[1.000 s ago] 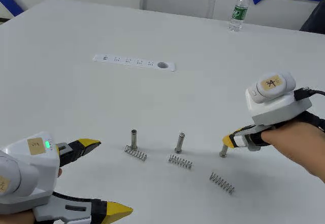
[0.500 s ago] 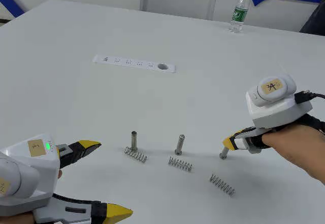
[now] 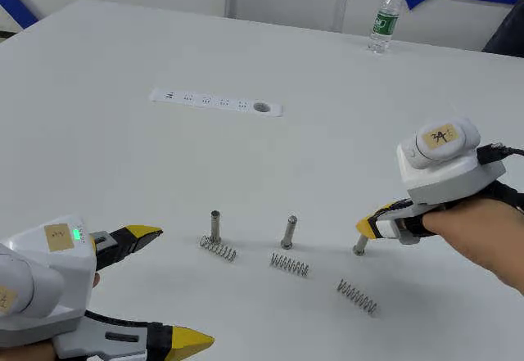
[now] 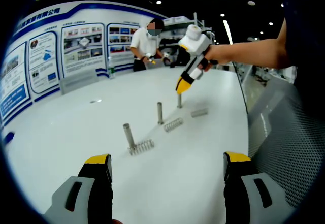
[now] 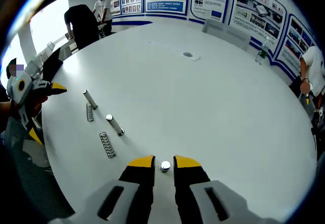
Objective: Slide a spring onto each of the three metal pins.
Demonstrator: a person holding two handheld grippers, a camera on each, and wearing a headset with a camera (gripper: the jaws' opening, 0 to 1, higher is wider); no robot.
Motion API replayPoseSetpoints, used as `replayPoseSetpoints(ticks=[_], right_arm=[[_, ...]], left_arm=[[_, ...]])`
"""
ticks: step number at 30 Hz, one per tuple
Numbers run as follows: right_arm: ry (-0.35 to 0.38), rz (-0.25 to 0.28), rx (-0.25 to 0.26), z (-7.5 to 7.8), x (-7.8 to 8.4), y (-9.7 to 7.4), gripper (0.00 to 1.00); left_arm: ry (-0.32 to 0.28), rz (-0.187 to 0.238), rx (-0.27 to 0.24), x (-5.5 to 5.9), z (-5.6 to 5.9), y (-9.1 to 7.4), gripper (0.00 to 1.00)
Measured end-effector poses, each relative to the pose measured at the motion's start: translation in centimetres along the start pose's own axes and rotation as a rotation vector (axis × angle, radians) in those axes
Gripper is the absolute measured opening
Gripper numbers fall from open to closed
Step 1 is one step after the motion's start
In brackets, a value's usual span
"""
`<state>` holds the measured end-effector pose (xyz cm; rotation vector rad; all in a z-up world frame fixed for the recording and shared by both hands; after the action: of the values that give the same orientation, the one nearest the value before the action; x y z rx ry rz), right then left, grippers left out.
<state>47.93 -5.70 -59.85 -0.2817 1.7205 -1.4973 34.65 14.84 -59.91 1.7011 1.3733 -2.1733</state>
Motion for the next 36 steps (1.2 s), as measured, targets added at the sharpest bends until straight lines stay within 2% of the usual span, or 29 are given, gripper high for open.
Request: replayPoseSetpoints(ticks=[7, 11, 21, 29, 36], right_arm=[[-0.013, 0.027, 0.012, -0.1, -0.6, -0.8, 0.17], [-0.027, 0.054, 0.023, -0.2, -1.0, -1.9, 0.17], [-0.09, 0.073, 0.027, -2.0, -0.8, -3.4, 0.18], [-0.138, 0.042, -0.007, -3.8, 0.1, -3.0, 0.18], [-0.194, -0.028, -0.058, -5.4, 1.5, -1.1, 0.18]], left_arm=[[0.0, 0.001, 0.001, 0.0, 0.0, 0.0, 0.92], [0.0, 0.002, 0.002, -0.1, 0.1, 0.1, 0.92], [0.004, 0.003, 0.006, -0.2, 0.2, 0.1, 0.92], [0.006, 0.002, 0.007, -0.2, 0.2, 0.1, 0.92], [0.005, 0.002, 0.005, -0.2, 0.1, 0.1, 0.92]])
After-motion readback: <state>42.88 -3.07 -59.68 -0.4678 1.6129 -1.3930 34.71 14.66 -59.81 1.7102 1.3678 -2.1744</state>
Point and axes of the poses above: the centre of the closed fingertips' face, and the gripper's own axes: y roughly forward along the fingers, z roughly to its right, x roughly out of its underside, the point moved 1 cm from there along -y, roughly backward along the fingers, and after that the axes turned 12 degrees about -z, right-handed, at the moved point
